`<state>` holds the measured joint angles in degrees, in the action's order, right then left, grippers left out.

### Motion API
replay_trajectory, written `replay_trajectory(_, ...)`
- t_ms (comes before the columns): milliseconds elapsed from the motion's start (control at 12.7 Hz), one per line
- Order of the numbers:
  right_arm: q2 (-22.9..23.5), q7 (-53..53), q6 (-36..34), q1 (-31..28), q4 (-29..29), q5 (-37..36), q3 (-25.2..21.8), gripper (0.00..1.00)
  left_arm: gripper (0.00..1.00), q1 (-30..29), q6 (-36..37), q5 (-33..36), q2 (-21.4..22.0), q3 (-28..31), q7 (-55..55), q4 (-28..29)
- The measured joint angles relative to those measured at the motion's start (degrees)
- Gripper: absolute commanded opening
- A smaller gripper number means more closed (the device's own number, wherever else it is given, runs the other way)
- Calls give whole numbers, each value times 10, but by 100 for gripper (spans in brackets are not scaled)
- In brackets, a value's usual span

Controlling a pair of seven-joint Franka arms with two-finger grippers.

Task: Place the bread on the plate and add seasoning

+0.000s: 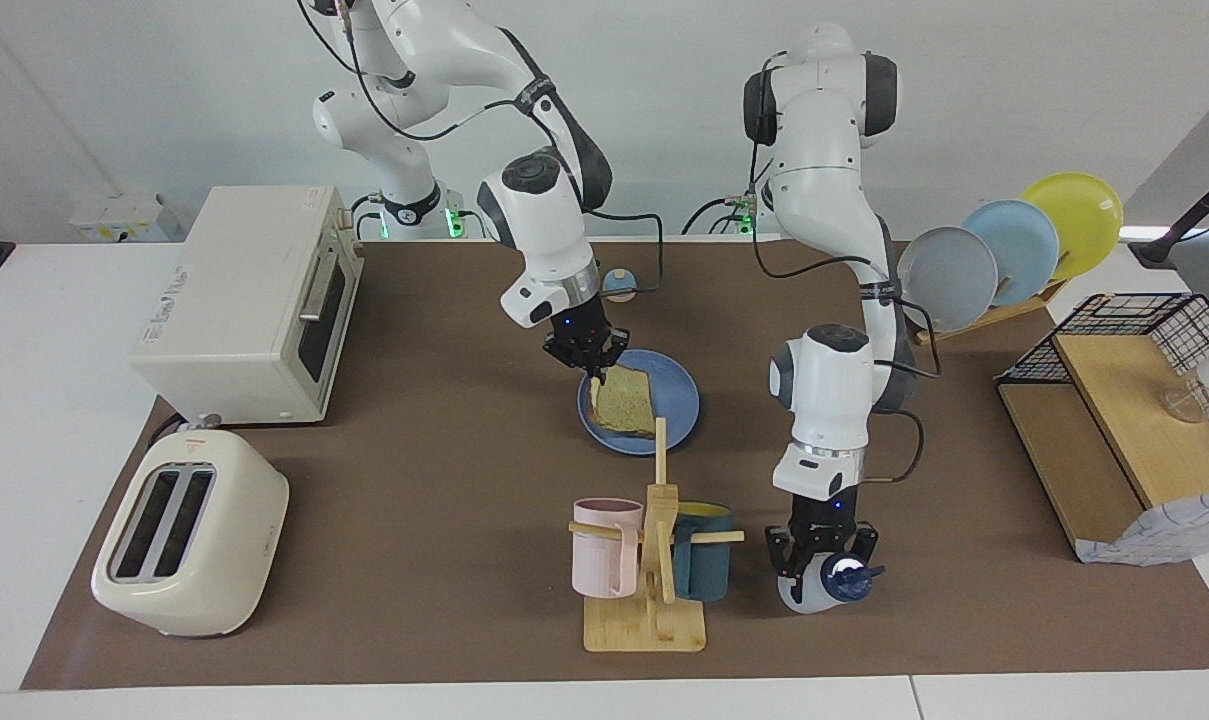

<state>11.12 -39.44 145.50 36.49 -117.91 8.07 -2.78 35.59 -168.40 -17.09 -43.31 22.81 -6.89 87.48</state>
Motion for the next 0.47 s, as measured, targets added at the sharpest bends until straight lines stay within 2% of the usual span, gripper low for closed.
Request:
replay_trajectory(79, -2, 0, 0, 0, -2, 0, 0, 100, 0, -2, 13, 0, 13, 0, 0, 0)
replay_trajectory(315, -5, 0, 0, 0, -3, 0, 0, 100, 0, -15, 85, -1, 62, 1, 1, 0)
replay_trajectory(472, -10, 0, 0, -6, -3, 0, -1, 100, 0, -26, 139, 0, 102, 1, 46, 1)
